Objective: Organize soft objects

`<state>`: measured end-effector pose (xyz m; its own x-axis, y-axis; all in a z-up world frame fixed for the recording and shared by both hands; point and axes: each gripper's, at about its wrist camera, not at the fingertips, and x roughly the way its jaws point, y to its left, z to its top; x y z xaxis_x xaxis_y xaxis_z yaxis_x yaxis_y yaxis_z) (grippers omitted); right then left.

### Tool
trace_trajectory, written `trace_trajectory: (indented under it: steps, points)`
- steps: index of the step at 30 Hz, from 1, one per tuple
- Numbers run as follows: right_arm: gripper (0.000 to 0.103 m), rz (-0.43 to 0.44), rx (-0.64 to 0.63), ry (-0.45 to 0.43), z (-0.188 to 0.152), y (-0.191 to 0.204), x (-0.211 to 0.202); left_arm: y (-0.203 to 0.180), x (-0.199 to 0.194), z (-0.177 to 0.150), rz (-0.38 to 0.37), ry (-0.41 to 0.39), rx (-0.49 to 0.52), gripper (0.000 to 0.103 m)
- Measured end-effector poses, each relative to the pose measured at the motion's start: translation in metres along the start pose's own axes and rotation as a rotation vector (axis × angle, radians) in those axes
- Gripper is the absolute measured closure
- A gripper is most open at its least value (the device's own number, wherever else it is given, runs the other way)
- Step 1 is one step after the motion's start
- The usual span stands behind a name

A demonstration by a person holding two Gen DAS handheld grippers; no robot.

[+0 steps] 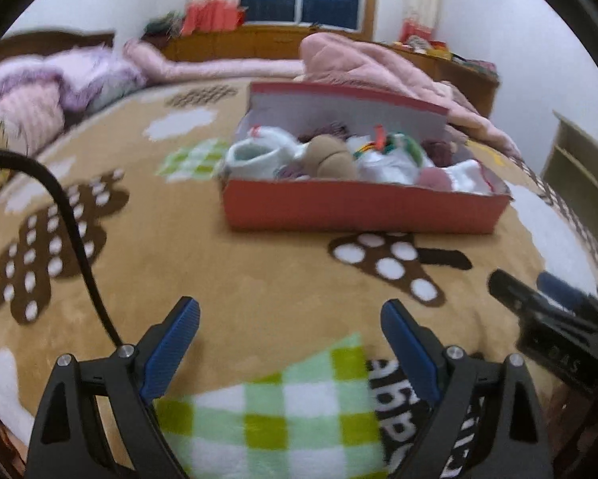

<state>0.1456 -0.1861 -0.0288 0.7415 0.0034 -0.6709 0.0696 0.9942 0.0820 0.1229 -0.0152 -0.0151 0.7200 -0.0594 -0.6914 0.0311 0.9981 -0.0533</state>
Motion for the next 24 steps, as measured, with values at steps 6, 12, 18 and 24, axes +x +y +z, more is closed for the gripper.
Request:
trace_trajectory:
  steps: [6,12,18,24]
  points:
    - [0.015,0.008,-0.049,-0.017,-0.003,0.009,-0.005,0.002,-0.005,-0.003,-0.024,0.003,-0.016,0.008]
    - [0.015,0.027,-0.01,-0.004,-0.004,0.0,-0.003,-0.015,-0.015,-0.008,-0.012,-0.041,0.064,0.008]
    - [0.015,0.029,-0.004,-0.006,-0.004,0.0,-0.004,-0.014,-0.015,-0.008,-0.015,-0.034,0.054,0.008]
    - [0.015,0.026,-0.043,-0.019,-0.004,0.007,-0.007,-0.011,-0.014,-0.008,-0.015,-0.031,0.045,0.008]
